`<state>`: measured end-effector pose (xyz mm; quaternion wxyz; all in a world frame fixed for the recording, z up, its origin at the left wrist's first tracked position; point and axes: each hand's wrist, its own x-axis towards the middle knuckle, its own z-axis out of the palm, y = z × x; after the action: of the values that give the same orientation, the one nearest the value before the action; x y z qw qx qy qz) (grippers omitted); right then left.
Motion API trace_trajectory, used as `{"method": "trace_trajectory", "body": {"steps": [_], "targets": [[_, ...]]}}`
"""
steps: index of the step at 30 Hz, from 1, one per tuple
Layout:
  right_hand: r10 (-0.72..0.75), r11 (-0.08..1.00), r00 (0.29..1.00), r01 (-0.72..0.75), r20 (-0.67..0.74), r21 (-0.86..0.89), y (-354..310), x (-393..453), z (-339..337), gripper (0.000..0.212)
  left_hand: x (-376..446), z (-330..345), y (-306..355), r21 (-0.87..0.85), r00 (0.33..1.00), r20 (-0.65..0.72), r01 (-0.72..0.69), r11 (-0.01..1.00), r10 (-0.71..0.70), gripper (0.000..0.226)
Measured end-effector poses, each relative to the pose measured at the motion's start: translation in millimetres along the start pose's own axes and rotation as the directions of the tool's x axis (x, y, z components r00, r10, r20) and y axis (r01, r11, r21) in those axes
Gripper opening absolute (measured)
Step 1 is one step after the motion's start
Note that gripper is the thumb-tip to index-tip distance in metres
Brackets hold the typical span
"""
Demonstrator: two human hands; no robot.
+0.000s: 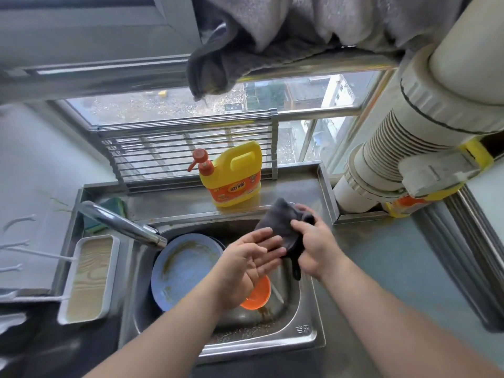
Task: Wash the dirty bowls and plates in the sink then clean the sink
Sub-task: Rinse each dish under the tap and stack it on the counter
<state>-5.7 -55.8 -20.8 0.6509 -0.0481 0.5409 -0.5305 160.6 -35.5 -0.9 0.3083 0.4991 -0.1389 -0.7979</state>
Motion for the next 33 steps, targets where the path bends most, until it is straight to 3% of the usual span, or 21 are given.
{"method": "trace_trajectory", "body": {"steps": [2,4,6,8,10,12,14,17,19,21,23,24,28,31,33], "targets": [[-0.052,0.993,0.999,0.053,-0.005,0.102,-28,29,2,0.035,1,-30,9,0.076,0.988,-0.149,-0.04,0.996,0.051,0.038],[-0.014,0.997,0.998,0.018,-0.055,0.078,-38,48,4,0.028,3,-72,7,0.249,0.935,-0.341,-0.013,0.968,0.1,0.032],[0.146,0.983,0.968,-0.166,-0.204,-0.082,-14,54,5,0.034,5,-122,-4,0.345,0.84,-0.527,0.071,0.936,0.131,0.029],[0.224,0.932,0.929,-0.292,-0.294,-0.214,28,44,19,0.023,5,-167,-18,0.289,0.732,-0.676,0.161,0.944,0.082,0.034],[0.214,0.873,0.959,-0.273,-0.185,-0.405,73,33,44,0.007,3,-201,-29,0.136,0.642,-0.766,0.21,0.968,-0.032,0.038],[0.098,0.728,0.995,-0.068,0.006,-0.683,110,27,69,0.01,1,-217,-36,-0.011,0.591,-0.793,0.233,0.972,-0.15,0.031],[0.067,0.524,0.974,0.151,0.218,-0.838,128,24,99,0.012,3,-223,-41,-0.066,0.596,-0.779,0.232,0.971,-0.195,0.03],[0.132,0.41,0.891,0.349,0.434,-0.842,130,27,151,0.012,8,-227,-45,-0.079,0.644,-0.739,0.211,0.974,-0.2,0.035],[0.208,0.341,0.854,0.393,0.477,-0.854,127,39,187,0.026,8,-229,-47,-0.071,0.644,-0.742,0.199,0.977,-0.185,0.033],[0.326,0.113,0.823,0.454,0.465,-0.884,127,58,216,0.032,5,-231,-49,-0.043,0.643,-0.75,0.19,0.981,-0.158,0.028],[0.404,-0.157,0.818,0.504,0.41,-0.849,137,76,232,0.025,5,-235,-53,-0.031,0.632,-0.762,0.18,0.983,-0.14,0.027],[0.408,-0.215,0.826,0.501,0.389,-0.838,142,83,235,0.022,6,-238,-55,-0.037,0.635,-0.76,0.176,0.984,-0.142,0.028],[0.452,-0.065,0.819,0.427,0.355,-0.902,152,97,235,0.022,5,-240,-56,-0.054,0.643,-0.75,0.179,0.982,-0.159,0.026],[0.419,-0.116,0.824,0.465,0.381,-0.878,151,100,240,0.029,6,-241,-60,-0.055,0.647,-0.743,0.196,0.979,-0.171,0.033],[0.384,-0.209,0.813,0.539,0.439,-0.816,155,98,246,0.021,9,-243,-65,-0.024,0.636,-0.755,0.221,0.975,-0.163,0.04]]}}
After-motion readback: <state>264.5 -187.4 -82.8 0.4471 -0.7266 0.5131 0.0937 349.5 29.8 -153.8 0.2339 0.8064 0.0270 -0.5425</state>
